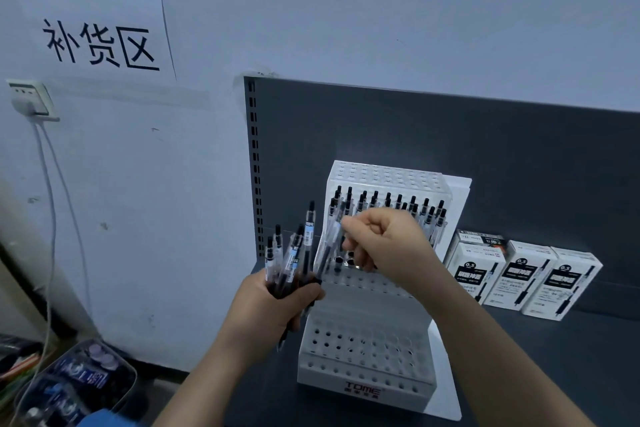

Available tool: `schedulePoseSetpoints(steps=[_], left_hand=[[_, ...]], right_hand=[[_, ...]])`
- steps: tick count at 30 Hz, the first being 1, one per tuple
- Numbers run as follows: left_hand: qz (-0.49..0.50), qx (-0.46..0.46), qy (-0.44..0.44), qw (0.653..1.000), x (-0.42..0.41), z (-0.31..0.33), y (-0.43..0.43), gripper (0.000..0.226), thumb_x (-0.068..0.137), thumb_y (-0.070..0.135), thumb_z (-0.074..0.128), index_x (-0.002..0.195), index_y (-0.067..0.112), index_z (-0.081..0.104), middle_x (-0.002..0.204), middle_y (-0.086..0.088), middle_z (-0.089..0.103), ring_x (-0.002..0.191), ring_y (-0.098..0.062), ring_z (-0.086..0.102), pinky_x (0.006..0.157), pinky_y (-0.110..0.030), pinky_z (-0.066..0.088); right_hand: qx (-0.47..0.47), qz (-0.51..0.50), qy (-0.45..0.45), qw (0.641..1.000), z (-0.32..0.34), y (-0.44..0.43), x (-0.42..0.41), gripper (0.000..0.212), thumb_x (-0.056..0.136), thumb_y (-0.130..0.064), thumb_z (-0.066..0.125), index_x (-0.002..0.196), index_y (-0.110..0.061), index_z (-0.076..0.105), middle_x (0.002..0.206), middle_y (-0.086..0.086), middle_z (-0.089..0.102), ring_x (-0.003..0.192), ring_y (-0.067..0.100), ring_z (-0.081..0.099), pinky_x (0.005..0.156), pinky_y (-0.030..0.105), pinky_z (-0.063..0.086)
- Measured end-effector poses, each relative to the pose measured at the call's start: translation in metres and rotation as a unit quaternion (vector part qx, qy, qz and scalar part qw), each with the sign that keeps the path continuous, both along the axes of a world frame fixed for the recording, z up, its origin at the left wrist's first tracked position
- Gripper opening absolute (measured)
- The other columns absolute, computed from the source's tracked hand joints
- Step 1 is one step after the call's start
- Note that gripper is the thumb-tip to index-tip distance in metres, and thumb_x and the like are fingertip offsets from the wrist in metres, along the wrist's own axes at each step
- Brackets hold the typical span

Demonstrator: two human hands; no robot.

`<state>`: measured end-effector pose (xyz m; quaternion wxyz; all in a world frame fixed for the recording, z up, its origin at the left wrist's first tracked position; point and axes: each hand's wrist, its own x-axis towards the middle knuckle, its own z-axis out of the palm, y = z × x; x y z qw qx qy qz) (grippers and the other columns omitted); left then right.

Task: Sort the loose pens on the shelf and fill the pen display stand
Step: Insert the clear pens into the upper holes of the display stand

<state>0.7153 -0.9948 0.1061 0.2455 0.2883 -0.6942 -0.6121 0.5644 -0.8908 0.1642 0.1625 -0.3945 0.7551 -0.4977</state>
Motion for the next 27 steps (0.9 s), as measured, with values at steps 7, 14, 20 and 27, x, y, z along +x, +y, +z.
schedulePoseSetpoints(steps=[7, 14, 20, 27], left_hand=[[0.003, -0.008, 0.01, 1.0, -0.006, -0.004, 0.007, 0.008, 0.082, 0.018, 0.073, 0.084, 0.01, 0.071, 0.051, -0.005, 0.057, 0.047, -0.017, 0.051, 0.049, -0.025, 0.043], [0.048, 0.011, 0.034, 0.998, -0.003, -0.01, -0.002, 0.005, 0.085, 0.02, 0.07, 0.085, 0.016, 0.073, 0.075, -0.027, 0.067, 0.047, -0.016, 0.049, 0.052, -0.03, 0.042], [0.052, 0.017, 0.035, 0.998, -0.004, -0.016, -0.002, 0.008, 0.085, 0.023, 0.071, 0.085, 0.016, 0.073, 0.051, -0.01, 0.055, 0.046, -0.017, 0.048, 0.049, -0.03, 0.039], [0.061, 0.01, 0.036, 0.997, 0.0, -0.015, -0.002, 0.011, 0.084, 0.025, 0.071, 0.086, 0.013, 0.072, 0.047, -0.007, 0.052, 0.045, -0.016, 0.048, 0.049, -0.029, 0.039]], right_hand=[[-0.074, 0.029, -0.125, 0.989, 0.0, 0.011, -0.004, 0.015, 0.088, -0.009, 0.067, 0.076, 0.0, 0.065, 0.064, 0.008, 0.068, 0.057, 0.016, 0.063, 0.057, 0.022, 0.054], [-0.124, -0.059, -0.054, 0.989, 0.008, 0.023, -0.027, 0.01, 0.094, -0.009, 0.06, 0.102, -0.012, 0.065, 0.078, 0.008, 0.06, 0.067, 0.014, 0.057, 0.066, 0.027, 0.052], [-0.07, -0.073, 0.105, 0.989, 0.005, 0.014, -0.022, 0.012, 0.097, -0.022, 0.056, 0.105, -0.015, 0.06, 0.074, -0.003, 0.053, 0.059, 0.012, 0.049, 0.055, 0.017, 0.04], [0.028, -0.058, 0.203, 0.977, 0.007, 0.006, -0.02, 0.007, 0.098, -0.019, 0.049, 0.103, -0.015, 0.053, 0.075, 0.0, 0.061, 0.061, 0.016, 0.052, 0.058, 0.032, 0.042]])
